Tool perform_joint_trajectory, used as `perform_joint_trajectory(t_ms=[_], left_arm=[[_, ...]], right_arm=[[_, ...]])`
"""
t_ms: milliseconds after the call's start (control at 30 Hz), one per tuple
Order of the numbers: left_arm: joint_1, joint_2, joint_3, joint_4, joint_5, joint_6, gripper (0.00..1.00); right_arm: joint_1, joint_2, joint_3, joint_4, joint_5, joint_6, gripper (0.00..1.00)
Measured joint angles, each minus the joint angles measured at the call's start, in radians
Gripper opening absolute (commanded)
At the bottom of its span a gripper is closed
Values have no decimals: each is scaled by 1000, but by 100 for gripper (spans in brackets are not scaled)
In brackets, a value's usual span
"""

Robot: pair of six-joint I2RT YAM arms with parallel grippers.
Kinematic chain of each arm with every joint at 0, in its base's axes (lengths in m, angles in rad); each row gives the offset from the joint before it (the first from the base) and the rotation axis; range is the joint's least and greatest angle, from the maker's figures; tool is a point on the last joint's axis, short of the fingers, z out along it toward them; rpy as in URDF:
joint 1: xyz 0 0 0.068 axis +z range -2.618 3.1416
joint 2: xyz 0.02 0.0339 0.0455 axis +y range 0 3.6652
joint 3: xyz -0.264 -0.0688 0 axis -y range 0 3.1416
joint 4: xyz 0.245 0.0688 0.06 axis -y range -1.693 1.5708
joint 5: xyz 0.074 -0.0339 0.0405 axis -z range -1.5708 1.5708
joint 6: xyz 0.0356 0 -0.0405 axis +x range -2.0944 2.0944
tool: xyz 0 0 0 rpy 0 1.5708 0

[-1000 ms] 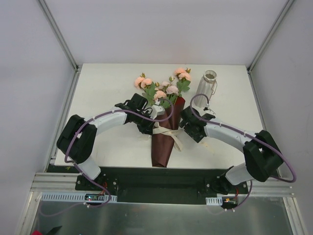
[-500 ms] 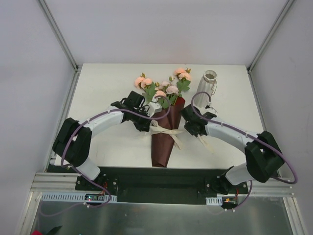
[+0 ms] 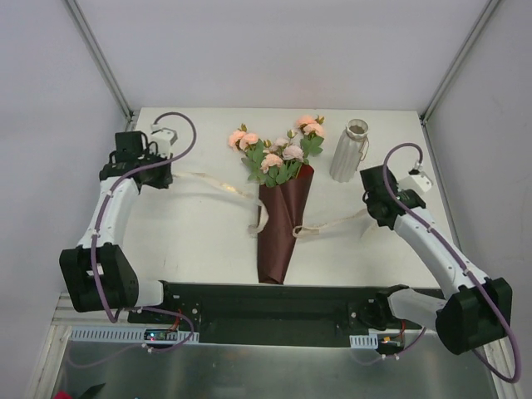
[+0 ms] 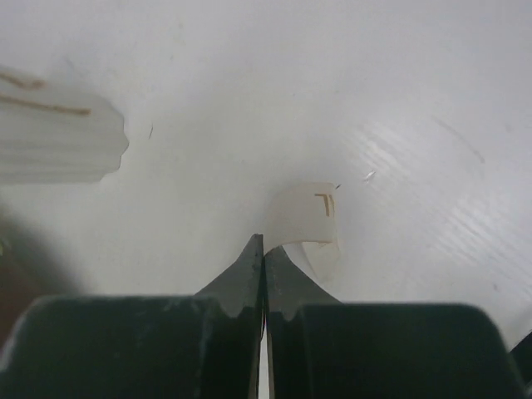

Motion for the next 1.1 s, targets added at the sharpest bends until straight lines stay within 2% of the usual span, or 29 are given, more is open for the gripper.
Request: perform_joint_trajectory(t_ms=[100, 133, 167, 200, 233, 267, 300, 333, 367, 433, 567, 733, 800, 933, 1100], left_arm=[[107, -6, -1, -7, -53, 4, 0], [136, -3, -1, -11, -81, 3, 23], [156, -3, -2, -16, -107, 3, 39], [166, -3, -6, -19, -126, 9, 55], [170, -3, -11, -21, -137, 9, 80], [170, -5, -19, -25, -141, 6, 99], [169, -6, -27, -31, -145, 8, 99], [169, -10, -35, -39, -146, 3, 99], [169, -14, -43, -50, -146, -2, 99], [169, -35, -50, -75, -139, -7, 99], [169, -111, -49, -116, -95, -10, 99], [169, -182, -36, -180, 3, -27, 99], [168, -184, -35, -198, 31, -35, 99], [169, -168, -39, -227, 48, -50, 99], [169, -167, -56, -237, 52, -54, 99]], right_arm=[[-67, -45, 0, -36, 42, -35, 4], [-80, -55, 0, -45, 56, -45, 8], [-94, -66, 4, -61, 70, -58, 15], [-104, -73, 11, -79, 90, -74, 39], [-106, -77, 19, -92, 103, -83, 58], [-107, -77, 32, -109, 116, -100, 72], [-106, -76, 48, -125, 123, -123, 91], [-101, -76, 64, -134, 126, -157, 99], [-89, -77, 78, -138, 129, -193, 96], [0, -82, 90, -133, 156, -272, 96], [449, -54, 130, -111, 159, -467, 96], [843, 78, 223, -103, 162, -640, 96], [994, 183, 263, -93, 170, -708, 96], [1138, 388, 307, -63, 179, -811, 96], [1172, 557, 320, 3, 179, -926, 96]])
